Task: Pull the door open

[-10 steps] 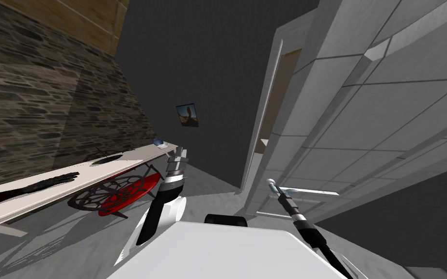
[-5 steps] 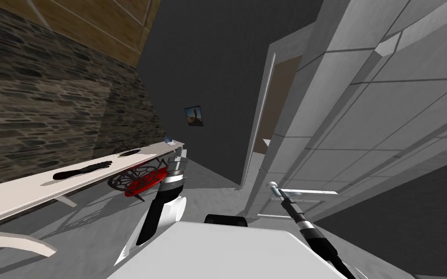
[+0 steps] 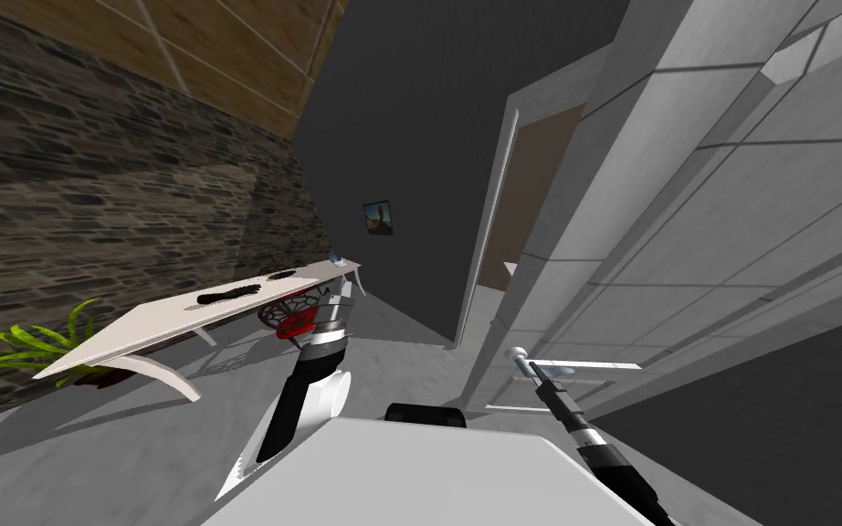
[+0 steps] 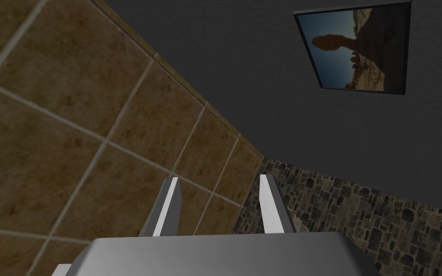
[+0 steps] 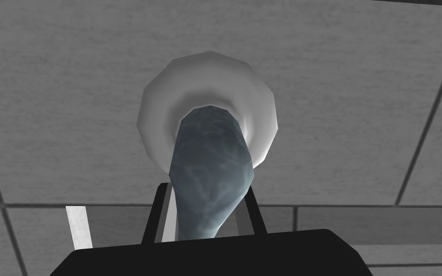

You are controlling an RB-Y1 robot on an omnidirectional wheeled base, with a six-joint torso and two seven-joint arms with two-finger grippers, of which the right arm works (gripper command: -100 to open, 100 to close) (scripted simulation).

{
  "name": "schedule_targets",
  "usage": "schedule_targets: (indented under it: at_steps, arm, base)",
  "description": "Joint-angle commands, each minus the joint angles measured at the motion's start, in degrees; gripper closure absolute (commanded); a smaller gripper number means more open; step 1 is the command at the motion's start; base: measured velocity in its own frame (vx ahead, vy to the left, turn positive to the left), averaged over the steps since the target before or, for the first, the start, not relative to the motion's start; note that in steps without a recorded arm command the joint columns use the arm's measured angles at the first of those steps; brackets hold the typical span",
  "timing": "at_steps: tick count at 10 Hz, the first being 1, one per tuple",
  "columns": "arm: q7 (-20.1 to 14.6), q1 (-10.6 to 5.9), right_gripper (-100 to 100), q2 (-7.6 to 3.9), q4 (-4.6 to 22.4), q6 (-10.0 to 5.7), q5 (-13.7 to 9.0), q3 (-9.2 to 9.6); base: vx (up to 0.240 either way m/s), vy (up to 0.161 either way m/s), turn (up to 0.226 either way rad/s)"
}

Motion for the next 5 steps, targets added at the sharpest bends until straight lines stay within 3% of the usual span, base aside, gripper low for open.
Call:
schedule_targets:
  at_steps: [1,3,4,5]
  arm:
    - [-0.3,0.86,100,-0.68,0.2,-1.36,0.0,0.13]
    - [-0.8,1.58,100,-1.41,1.0,-3.26,0.0,0.48]
    - [-0.7,1.43,100,-0.95,0.5,-2.49,0.1,0.61]
    - [-0.9,1.47,100,-1.14,1.2,-3.35,0.2,0.89]
  base:
    - [-0.214,-0.094,0.168]
    - [-0.24,-0.074,0.169]
    - [-0.11,-0.027,0.027]
    - [-0.157,-0.057,0.174]
